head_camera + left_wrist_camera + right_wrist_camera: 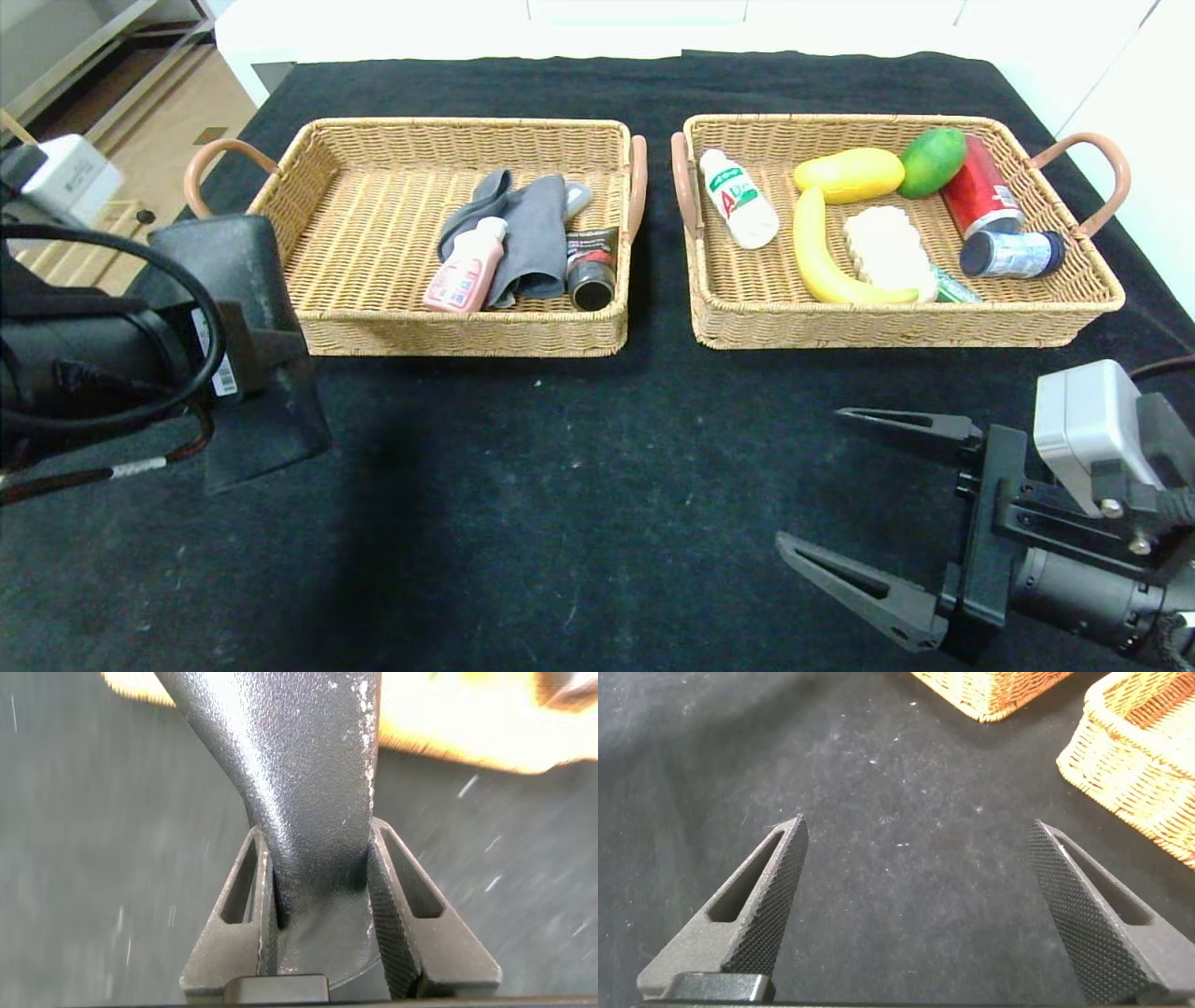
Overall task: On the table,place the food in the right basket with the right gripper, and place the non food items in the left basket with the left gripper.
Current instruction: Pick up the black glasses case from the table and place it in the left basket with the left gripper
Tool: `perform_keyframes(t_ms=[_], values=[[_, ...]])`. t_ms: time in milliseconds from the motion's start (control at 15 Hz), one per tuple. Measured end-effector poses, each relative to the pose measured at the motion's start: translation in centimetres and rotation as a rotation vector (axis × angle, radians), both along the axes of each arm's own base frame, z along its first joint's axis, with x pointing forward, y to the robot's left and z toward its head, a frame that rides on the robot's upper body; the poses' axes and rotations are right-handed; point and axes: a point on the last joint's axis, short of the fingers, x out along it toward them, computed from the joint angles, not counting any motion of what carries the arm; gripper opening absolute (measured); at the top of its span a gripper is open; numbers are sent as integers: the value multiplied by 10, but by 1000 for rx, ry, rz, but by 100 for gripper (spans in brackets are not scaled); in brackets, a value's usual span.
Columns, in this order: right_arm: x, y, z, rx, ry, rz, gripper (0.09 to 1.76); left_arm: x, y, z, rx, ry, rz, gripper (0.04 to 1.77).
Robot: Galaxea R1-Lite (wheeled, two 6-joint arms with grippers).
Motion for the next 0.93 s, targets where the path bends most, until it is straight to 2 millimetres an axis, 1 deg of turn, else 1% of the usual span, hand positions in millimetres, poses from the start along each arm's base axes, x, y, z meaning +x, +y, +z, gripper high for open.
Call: perform_keyframes(t_ms=[200,533,733,933], values=[[-1,0,0,-5,-8,3,171,16,-5,18,33,-131,-18,65],[-1,0,0,-6,-7,3,171,47,-15,38,52,-274,-20,64],[-1,0,0,-4,-9,3,171,69,-20,41,76,-297,-11,63],[-2,-1,1,-2,-12,4,171,94,-20,43,87,-325,28,61]])
